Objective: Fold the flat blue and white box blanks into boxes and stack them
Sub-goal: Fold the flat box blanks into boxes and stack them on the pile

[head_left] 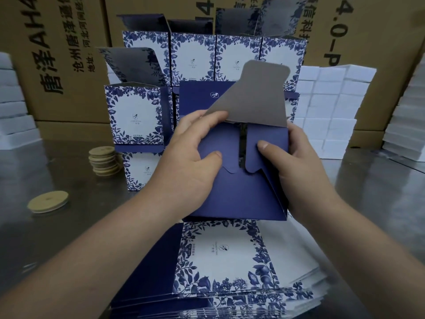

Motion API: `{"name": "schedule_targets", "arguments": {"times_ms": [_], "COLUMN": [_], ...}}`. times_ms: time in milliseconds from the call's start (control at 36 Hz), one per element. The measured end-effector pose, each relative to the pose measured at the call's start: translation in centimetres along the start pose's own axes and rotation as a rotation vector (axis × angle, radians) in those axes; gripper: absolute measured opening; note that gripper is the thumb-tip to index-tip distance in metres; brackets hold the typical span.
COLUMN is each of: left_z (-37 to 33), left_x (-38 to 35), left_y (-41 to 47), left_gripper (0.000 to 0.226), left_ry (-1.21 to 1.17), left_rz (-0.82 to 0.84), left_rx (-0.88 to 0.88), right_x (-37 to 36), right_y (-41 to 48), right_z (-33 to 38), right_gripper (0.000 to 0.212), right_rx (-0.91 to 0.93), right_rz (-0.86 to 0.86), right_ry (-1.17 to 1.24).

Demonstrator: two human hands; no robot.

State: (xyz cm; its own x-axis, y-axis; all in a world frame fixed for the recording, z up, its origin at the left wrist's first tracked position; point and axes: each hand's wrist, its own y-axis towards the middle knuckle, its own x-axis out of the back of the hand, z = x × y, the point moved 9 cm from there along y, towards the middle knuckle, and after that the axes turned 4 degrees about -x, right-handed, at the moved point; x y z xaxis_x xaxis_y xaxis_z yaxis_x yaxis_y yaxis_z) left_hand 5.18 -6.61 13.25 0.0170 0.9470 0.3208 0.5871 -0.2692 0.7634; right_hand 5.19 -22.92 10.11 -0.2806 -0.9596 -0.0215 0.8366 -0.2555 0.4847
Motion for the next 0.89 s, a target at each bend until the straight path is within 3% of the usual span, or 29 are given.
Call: {"name": "schedule_targets", "arguments": {"times_ms": [194, 361, 722, 833, 889], "left_z": [0.1, 0.2, 0.5, 0.4, 0.5], "left_x": [0.1, 0.3, 0.1, -0.2, -0.1], "left_y": [-0.2, -0.2, -0.3, -0.2, -0.2], "left_gripper": [0.060, 0.071, 0.027, 0.012, 0.021], "left_ry": [-0.094, -0.171, -0.208, -0.059, 0.019], "left_rz": [-0.021, -0.036, -0.017, 0.050, 0.064], "left_rx": [0.053, 0.059, 0.102, 0.084, 0.069], "right_x": [-0.3, -0.3, -0.4, -0.9, -1.0], "right_y": [-0.3, -0.2, -0.3, -0.5, -0.6], "right_z": [-0.7, -0.7, -1.1, -1.0, -0.9], "right_gripper": [0.052, 0.050, 0.047, 0.046, 0.050], "right_rx": [-0.056, -0.048, -0.127, -0.131, -0.123], "right_rz": [-0.023, -0.020, 0.017, 0.066, 0.079], "right_ry": [-0.040, -0.048, 0.100, 0.153, 0.175]}}
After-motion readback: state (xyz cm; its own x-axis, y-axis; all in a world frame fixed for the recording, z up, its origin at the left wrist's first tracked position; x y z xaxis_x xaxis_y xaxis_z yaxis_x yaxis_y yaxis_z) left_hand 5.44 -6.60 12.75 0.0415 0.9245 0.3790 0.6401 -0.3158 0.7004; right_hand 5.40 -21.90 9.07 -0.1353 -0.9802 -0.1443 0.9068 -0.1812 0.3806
